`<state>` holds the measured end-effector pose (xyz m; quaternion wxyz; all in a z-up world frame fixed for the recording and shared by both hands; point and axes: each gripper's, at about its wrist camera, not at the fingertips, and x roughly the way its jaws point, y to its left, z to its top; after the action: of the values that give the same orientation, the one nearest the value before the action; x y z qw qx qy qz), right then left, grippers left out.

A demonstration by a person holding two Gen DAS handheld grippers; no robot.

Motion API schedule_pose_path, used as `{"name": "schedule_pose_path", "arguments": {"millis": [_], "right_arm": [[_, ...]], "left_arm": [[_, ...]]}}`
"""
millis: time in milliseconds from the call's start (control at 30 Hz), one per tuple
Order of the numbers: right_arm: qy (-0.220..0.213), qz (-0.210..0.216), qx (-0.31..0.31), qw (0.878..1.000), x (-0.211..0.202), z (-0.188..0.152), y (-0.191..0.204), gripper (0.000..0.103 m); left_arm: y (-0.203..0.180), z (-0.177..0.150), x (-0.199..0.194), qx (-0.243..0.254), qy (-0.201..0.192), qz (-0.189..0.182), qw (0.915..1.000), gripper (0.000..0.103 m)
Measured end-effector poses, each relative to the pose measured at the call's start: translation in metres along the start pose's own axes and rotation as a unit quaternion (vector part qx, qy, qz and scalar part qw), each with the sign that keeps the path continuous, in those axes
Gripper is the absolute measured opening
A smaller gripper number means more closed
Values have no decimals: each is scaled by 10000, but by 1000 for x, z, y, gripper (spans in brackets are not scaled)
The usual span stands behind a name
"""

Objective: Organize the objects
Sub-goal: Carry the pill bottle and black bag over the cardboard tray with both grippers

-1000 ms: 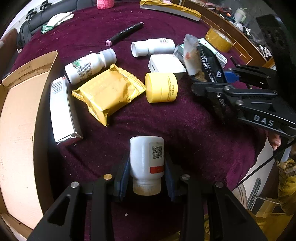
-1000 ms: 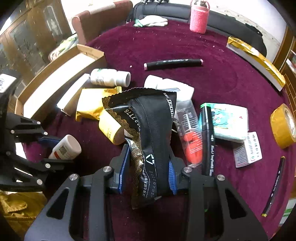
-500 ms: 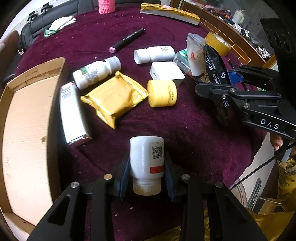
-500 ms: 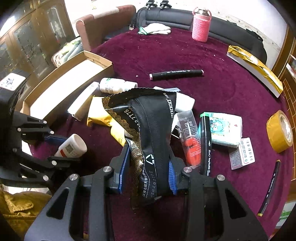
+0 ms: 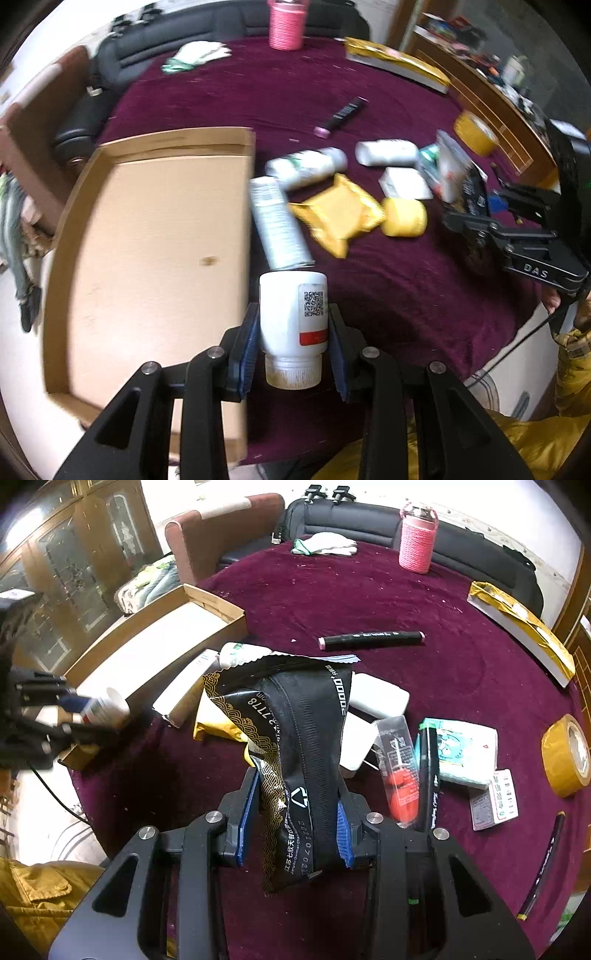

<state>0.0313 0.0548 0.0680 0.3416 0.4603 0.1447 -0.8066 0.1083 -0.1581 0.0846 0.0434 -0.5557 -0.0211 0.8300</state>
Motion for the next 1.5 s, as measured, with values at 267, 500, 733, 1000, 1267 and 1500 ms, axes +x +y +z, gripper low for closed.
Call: {"name": "schedule_pose_path", "arguments": {"millis": [267,500,733,1000,1267,1500], "right_arm": [[-63,242,-125,9996,3,5,14,36],[-74,374,-216,9990,9,11,25,36],[-166,502,-361,9979,5,22,43,36],[-149,850,-853,9926,11,34,84,36],[117,1426,-1646,9759,31,44,152,36],[420,1460,-2133,9651,46,39,187,36]], "left_arm": [[56,-23,12,-481,503,650,9955,34],[26,-25,34,-248,713,-143,9970,34],[-10,-15,50,297,795,-208,9962,34],[51,-35,26,-243,870,102,9959,34],[87,-57,14,-584,969,282,9932,34],[85,-52,24,-406,1103,226,9928,34]]}}
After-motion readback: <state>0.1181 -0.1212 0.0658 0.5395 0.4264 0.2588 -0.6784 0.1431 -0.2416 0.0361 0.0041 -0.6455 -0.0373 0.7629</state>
